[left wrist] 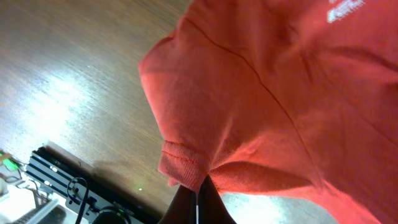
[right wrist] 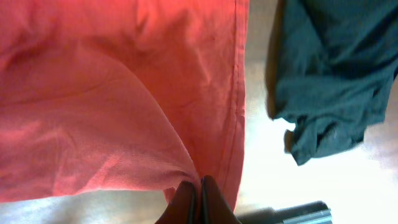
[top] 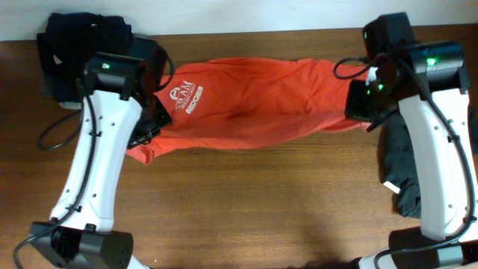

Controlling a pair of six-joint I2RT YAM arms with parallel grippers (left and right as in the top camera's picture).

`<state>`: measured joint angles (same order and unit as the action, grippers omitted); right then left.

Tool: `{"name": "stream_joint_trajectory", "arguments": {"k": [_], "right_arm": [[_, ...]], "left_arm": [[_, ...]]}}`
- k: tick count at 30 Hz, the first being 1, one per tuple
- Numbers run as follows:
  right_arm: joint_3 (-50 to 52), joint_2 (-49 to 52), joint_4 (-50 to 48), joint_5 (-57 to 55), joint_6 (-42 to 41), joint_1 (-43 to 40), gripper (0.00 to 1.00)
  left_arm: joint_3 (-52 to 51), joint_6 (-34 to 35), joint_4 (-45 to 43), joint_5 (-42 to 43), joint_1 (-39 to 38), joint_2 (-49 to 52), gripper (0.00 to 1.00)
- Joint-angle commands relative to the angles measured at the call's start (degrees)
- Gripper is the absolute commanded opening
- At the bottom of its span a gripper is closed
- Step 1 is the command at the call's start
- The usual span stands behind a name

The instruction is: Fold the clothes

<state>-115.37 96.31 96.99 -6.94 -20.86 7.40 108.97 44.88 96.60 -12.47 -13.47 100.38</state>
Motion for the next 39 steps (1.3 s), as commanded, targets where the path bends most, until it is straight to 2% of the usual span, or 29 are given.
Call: {"name": "stream_joint_trajectory", "arguments": {"k": [1,12,18,24,29,39], "right_arm": [[2.84,-1.14,0.33,-3.15,-0.87,0.09,0.04],[3.48,-1.14,-0.72,-7.30,-5.84,0.02,0.04],[5.29,-1.14,-2.60,-7.30,-5.81,0.02,0.04],[10.16,-1.11,0.09,-2.40,-5.77,0.17,0.04],[13.05,-1.86,0.37,0.90,-3.13,1.77,0.04],[21.57,-4.94,0.37,1.84,-5.84,5.92,0.04]], "left_arm": [[-0.72,0.68,0.13,-1.07,-2.78,-1.09,0.01],[-5.16,0.50,-0.44,-1.16,-8.55,-1.07,0.01],[-6.71,0.52,-4.94,-7.17,-8.48,-1.07,0.01],[-6.71,0.52,-5.20,-12.48,-7.04,-1.01,0.01],[-6.71,0.52,-2.82,-12.52,-4.87,-1.05,0.01],[-6.71,0.37,0.13,-12.74,0.02,-1.11,0.01]]}}
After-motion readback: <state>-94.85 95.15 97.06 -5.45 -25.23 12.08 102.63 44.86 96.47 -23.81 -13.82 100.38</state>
